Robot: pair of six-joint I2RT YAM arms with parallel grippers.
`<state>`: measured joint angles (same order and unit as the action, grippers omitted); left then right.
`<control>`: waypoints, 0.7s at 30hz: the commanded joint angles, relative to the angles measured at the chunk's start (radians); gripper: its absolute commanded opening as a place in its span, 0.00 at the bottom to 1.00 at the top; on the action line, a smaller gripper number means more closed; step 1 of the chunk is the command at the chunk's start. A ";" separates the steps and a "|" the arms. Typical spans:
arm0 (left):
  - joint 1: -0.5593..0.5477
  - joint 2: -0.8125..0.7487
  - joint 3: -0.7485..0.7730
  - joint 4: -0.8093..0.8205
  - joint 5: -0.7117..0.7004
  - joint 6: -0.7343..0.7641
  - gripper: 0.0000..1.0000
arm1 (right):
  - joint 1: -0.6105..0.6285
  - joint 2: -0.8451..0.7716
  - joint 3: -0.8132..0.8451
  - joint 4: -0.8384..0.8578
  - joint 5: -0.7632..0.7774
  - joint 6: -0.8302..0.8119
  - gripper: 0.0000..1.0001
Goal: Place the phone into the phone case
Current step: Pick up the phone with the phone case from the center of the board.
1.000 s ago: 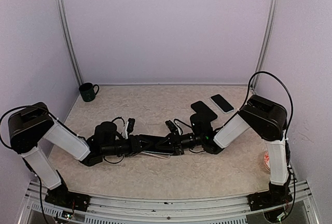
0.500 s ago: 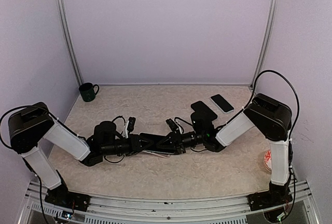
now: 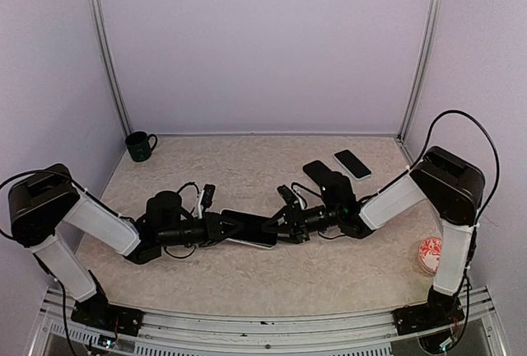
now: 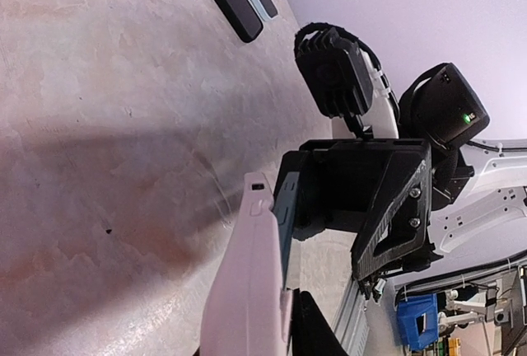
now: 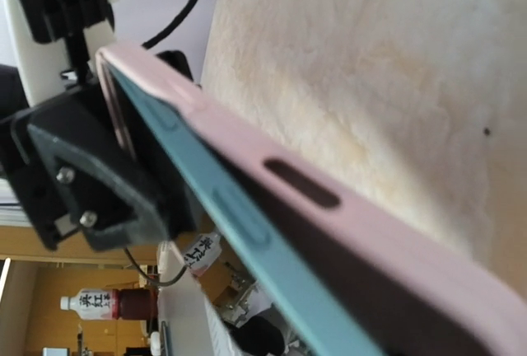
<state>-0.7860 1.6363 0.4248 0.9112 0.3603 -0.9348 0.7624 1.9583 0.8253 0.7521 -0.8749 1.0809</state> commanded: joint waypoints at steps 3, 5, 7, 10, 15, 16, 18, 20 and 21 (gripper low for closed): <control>0.009 -0.075 -0.016 0.014 0.000 0.042 0.00 | -0.027 -0.143 -0.039 -0.133 -0.020 -0.123 0.59; 0.008 -0.090 -0.016 0.006 0.000 0.046 0.00 | -0.033 -0.179 -0.043 -0.178 -0.017 -0.158 0.59; 0.008 -0.103 -0.015 0.000 0.000 0.052 0.00 | -0.040 -0.215 -0.049 -0.222 -0.007 -0.192 0.59; 0.007 -0.128 -0.018 -0.011 0.001 0.061 0.00 | -0.052 -0.266 -0.062 -0.273 0.006 -0.237 0.59; 0.005 -0.180 -0.027 -0.028 0.003 0.086 0.00 | -0.071 -0.334 -0.088 -0.293 -0.014 -0.290 0.59; 0.005 -0.192 -0.030 -0.029 0.009 0.092 0.00 | -0.071 -0.345 -0.091 -0.296 -0.016 -0.305 0.59; 0.001 -0.218 -0.038 -0.024 0.020 0.107 0.00 | -0.071 -0.371 -0.096 -0.307 -0.024 -0.336 0.59; -0.004 -0.244 -0.045 -0.023 0.027 0.122 0.00 | -0.071 -0.382 -0.103 -0.310 -0.037 -0.366 0.59; -0.009 -0.265 -0.047 -0.023 0.030 0.130 0.00 | -0.071 -0.383 -0.105 -0.311 -0.044 -0.382 0.59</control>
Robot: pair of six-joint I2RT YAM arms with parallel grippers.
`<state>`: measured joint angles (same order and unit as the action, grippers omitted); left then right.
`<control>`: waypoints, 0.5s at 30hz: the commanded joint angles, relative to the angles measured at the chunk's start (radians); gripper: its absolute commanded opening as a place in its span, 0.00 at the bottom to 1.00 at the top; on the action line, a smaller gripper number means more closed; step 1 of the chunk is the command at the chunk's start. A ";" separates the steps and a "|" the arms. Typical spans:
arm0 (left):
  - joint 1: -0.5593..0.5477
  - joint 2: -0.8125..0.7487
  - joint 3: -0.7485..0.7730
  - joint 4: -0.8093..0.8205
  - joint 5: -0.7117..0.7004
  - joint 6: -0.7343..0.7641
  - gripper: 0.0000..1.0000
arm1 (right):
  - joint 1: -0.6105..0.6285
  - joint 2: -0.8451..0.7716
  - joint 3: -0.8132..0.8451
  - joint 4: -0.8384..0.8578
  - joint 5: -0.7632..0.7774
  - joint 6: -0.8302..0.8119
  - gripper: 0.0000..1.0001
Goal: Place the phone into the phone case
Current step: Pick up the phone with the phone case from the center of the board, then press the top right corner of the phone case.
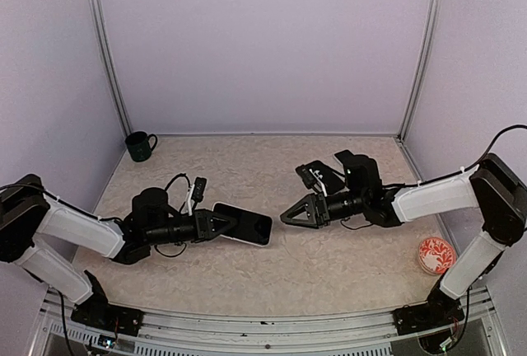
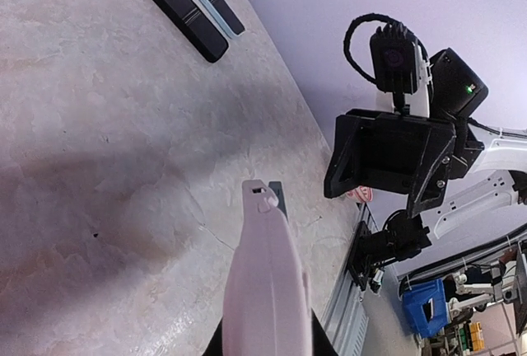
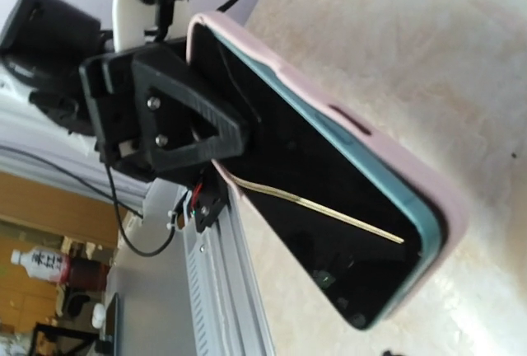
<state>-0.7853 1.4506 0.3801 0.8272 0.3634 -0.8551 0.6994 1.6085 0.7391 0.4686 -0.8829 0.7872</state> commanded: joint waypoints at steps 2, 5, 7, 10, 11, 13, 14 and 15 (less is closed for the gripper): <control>-0.020 -0.109 -0.005 0.055 0.032 0.067 0.00 | -0.009 -0.032 -0.027 -0.023 -0.052 -0.113 0.59; -0.035 -0.162 -0.010 0.046 0.033 0.098 0.00 | -0.008 -0.021 -0.039 0.016 -0.096 -0.133 0.59; -0.046 -0.198 -0.017 0.048 0.039 0.113 0.00 | -0.008 -0.010 -0.049 0.059 -0.125 -0.128 0.59; -0.056 -0.245 -0.027 0.063 0.055 0.125 0.00 | -0.008 -0.005 -0.065 0.143 -0.175 -0.109 0.58; -0.059 -0.253 -0.030 0.070 0.063 0.125 0.00 | -0.008 -0.009 -0.074 0.175 -0.194 -0.102 0.58; -0.064 -0.269 -0.033 0.080 0.079 0.125 0.00 | -0.004 -0.021 -0.084 0.245 -0.228 -0.093 0.58; -0.067 -0.276 -0.035 0.087 0.085 0.125 0.00 | -0.002 -0.030 -0.085 0.261 -0.240 -0.093 0.58; -0.070 -0.277 -0.035 0.095 0.095 0.124 0.00 | 0.001 -0.038 -0.086 0.275 -0.244 -0.094 0.58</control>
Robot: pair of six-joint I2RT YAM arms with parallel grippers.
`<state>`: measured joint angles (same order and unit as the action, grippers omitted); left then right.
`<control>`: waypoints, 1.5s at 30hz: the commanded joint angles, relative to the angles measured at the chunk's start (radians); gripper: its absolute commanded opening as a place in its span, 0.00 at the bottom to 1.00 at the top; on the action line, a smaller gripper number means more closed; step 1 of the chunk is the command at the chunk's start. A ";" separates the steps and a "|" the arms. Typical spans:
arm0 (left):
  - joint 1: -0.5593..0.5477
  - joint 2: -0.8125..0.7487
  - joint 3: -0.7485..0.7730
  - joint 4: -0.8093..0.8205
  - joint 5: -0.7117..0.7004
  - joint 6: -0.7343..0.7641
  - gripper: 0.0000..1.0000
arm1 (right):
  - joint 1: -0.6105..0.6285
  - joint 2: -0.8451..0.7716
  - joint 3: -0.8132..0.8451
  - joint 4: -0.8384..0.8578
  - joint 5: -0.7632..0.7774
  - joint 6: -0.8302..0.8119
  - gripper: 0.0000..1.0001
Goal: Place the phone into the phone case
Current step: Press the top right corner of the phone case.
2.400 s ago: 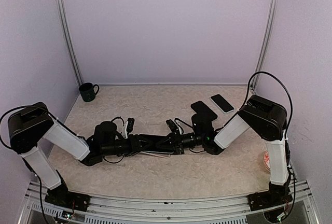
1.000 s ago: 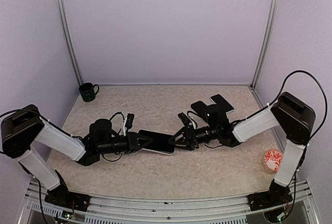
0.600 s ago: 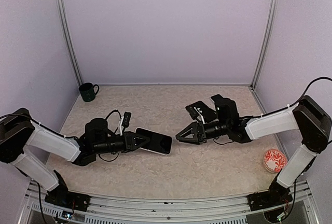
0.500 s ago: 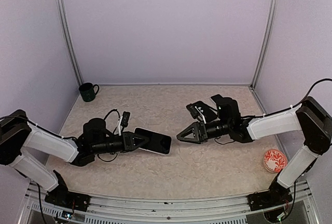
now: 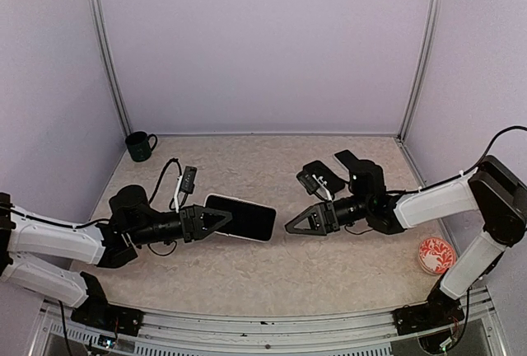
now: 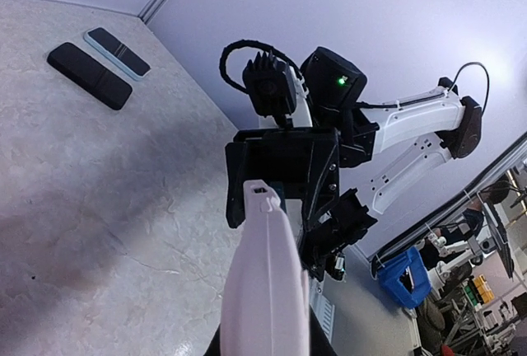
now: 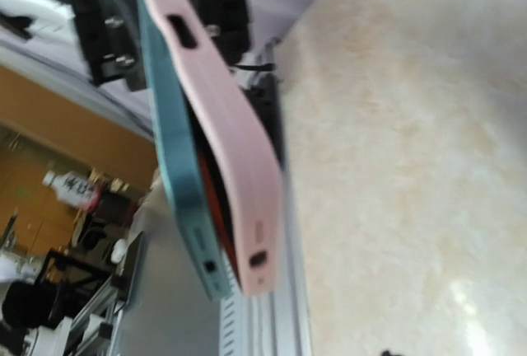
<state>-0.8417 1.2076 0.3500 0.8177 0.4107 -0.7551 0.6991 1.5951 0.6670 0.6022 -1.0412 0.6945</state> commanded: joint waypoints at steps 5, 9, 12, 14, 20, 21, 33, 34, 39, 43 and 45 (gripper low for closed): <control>-0.023 -0.016 -0.025 0.227 0.108 -0.023 0.00 | 0.033 -0.034 0.019 0.146 -0.104 -0.023 0.58; -0.032 0.015 -0.025 0.284 0.129 -0.045 0.00 | 0.056 -0.035 0.033 0.165 -0.115 -0.029 0.58; -0.041 0.033 -0.017 0.303 0.144 -0.050 0.00 | 0.068 -0.035 0.048 0.137 -0.109 -0.052 0.58; -0.047 0.044 -0.009 0.306 0.147 -0.050 0.00 | 0.077 -0.034 0.056 0.136 -0.111 -0.055 0.58; -0.050 0.064 -0.006 0.308 0.138 -0.050 0.00 | 0.103 -0.037 0.079 0.128 -0.133 -0.053 0.48; -0.050 0.065 -0.005 0.308 0.135 -0.049 0.00 | 0.109 -0.037 0.083 0.122 -0.138 -0.055 0.44; -0.050 0.072 0.004 0.298 0.123 -0.049 0.00 | 0.125 -0.054 0.089 0.095 -0.163 -0.062 0.14; -0.050 0.072 0.005 0.293 0.120 -0.049 0.00 | 0.126 -0.056 0.090 0.093 -0.161 -0.061 0.12; -0.050 0.073 0.016 0.256 0.103 -0.038 0.00 | 0.125 -0.061 0.099 0.064 -0.139 -0.061 0.02; -0.050 0.076 0.024 0.210 0.082 -0.021 0.05 | 0.127 -0.065 0.114 0.011 -0.105 -0.076 0.00; -0.049 0.077 0.029 0.187 0.073 -0.012 0.06 | 0.126 -0.067 0.124 -0.017 -0.089 -0.087 0.00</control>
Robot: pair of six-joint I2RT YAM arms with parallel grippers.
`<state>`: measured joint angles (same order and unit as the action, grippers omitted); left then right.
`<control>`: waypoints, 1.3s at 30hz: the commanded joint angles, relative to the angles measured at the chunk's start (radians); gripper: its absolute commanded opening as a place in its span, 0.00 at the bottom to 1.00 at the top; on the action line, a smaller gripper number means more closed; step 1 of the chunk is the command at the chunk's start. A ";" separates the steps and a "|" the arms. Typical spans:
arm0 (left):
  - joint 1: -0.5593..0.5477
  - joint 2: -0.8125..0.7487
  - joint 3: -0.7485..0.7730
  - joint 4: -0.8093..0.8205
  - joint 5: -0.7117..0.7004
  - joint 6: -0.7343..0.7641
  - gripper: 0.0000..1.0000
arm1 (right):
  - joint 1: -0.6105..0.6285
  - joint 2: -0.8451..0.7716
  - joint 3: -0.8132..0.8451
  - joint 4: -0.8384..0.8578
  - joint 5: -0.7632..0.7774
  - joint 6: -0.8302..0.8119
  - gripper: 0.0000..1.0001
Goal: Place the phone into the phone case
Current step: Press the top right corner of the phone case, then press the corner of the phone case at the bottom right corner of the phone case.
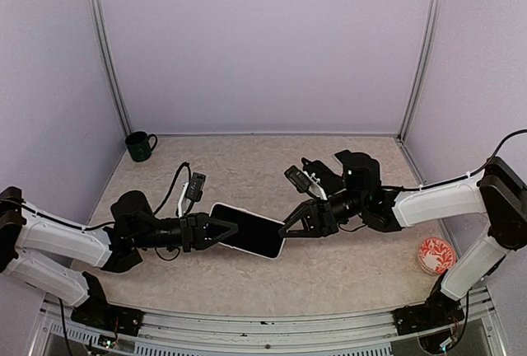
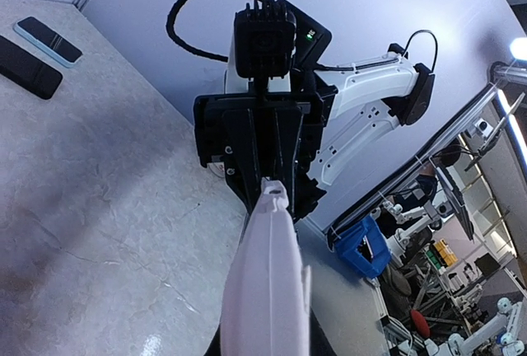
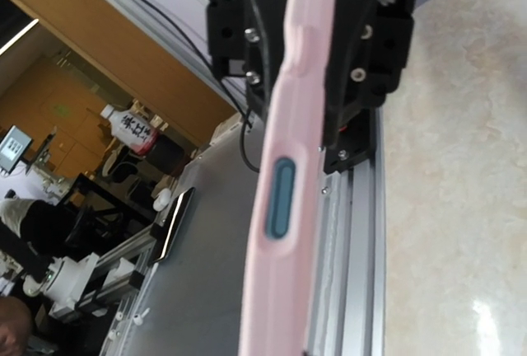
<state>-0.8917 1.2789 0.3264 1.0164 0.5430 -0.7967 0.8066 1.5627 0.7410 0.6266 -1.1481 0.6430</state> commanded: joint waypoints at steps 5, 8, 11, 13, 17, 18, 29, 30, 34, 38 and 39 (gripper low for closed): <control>0.000 -0.004 0.048 -0.031 -0.077 0.044 0.00 | 0.019 -0.028 0.071 -0.073 0.030 -0.035 0.15; 0.000 -0.021 0.038 -0.032 -0.090 0.053 0.00 | 0.019 -0.027 0.068 -0.077 0.038 -0.030 0.39; 0.001 -0.041 0.025 -0.028 -0.108 0.062 0.00 | 0.019 -0.027 0.058 -0.076 0.044 -0.027 0.47; 0.002 -0.055 0.010 -0.016 -0.116 0.065 0.00 | 0.019 -0.026 0.049 -0.068 0.046 -0.018 0.50; 0.002 -0.074 -0.021 0.027 -0.141 0.061 0.00 | 0.019 -0.023 0.029 -0.042 0.058 0.003 0.54; 0.002 -0.077 -0.028 0.037 -0.146 0.060 0.00 | 0.019 -0.020 0.027 -0.034 0.060 0.009 0.54; 0.002 -0.107 -0.057 0.097 -0.174 0.046 0.00 | 0.046 0.026 0.007 0.037 0.098 0.059 0.56; 0.002 -0.113 -0.059 0.098 -0.179 0.047 0.00 | 0.050 0.032 0.007 0.041 0.102 0.062 0.56; 0.002 -0.135 -0.068 0.096 -0.195 0.051 0.00 | 0.072 0.056 0.008 0.058 0.118 0.075 0.56; 0.001 -0.150 -0.069 0.090 -0.201 0.053 0.00 | 0.084 0.065 0.007 0.081 0.128 0.093 0.54; 0.000 -0.151 -0.069 0.087 -0.202 0.053 0.00 | 0.086 0.066 0.007 0.085 0.129 0.095 0.53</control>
<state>-0.8917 1.1610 0.2527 1.0107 0.3607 -0.7540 0.8764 1.6180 0.7563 0.6609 -1.0393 0.7147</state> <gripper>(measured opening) 0.121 0.544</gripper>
